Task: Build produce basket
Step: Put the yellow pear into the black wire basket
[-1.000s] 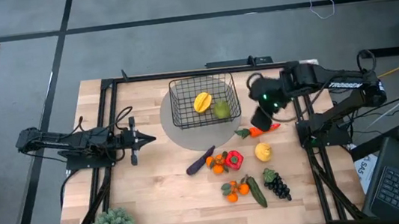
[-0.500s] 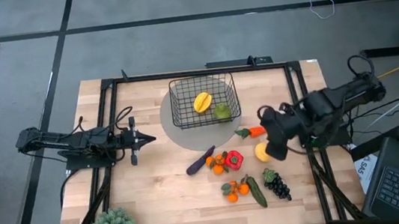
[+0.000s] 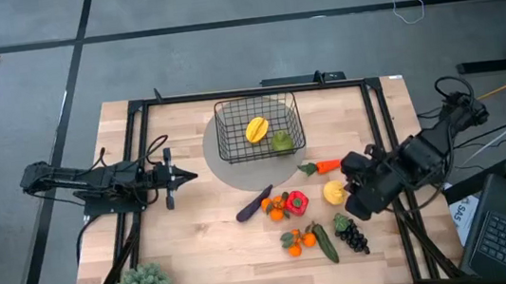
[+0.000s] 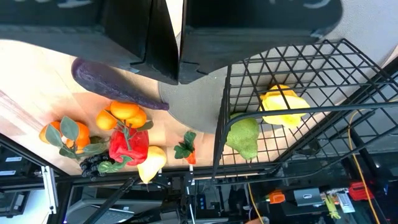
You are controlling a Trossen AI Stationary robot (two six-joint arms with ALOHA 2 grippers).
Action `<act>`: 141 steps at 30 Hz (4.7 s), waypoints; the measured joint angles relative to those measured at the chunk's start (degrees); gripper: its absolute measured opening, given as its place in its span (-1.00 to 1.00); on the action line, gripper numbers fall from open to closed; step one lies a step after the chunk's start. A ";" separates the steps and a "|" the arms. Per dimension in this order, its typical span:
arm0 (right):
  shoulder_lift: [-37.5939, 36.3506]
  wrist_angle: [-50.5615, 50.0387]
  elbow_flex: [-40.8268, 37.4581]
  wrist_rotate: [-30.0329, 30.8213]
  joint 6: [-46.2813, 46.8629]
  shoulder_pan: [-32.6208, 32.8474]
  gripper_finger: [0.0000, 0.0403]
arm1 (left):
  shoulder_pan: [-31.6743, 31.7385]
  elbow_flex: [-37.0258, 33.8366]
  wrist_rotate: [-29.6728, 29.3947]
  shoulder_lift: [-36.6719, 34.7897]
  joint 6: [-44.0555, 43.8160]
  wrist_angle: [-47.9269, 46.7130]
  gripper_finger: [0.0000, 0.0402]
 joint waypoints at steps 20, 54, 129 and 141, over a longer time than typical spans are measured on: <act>11.88 -6.08 -0.11 -2.14 -0.46 0.31 -0.01 | 0.00 0.00 -0.01 0.00 0.02 -0.01 -0.98; 12.48 -7.10 -8.98 -3.47 -1.57 0.34 -0.01 | 0.00 0.00 -0.01 0.02 0.00 -0.02 -0.98; 12.49 10.10 -22.45 -1.53 -18.05 -4.12 -0.55 | 0.02 0.02 -0.02 -0.01 0.02 -0.02 -0.98; 12.49 10.97 -22.45 -1.64 -15.40 -4.12 -0.99 | 0.02 0.00 -0.02 -0.01 0.00 0.00 -0.98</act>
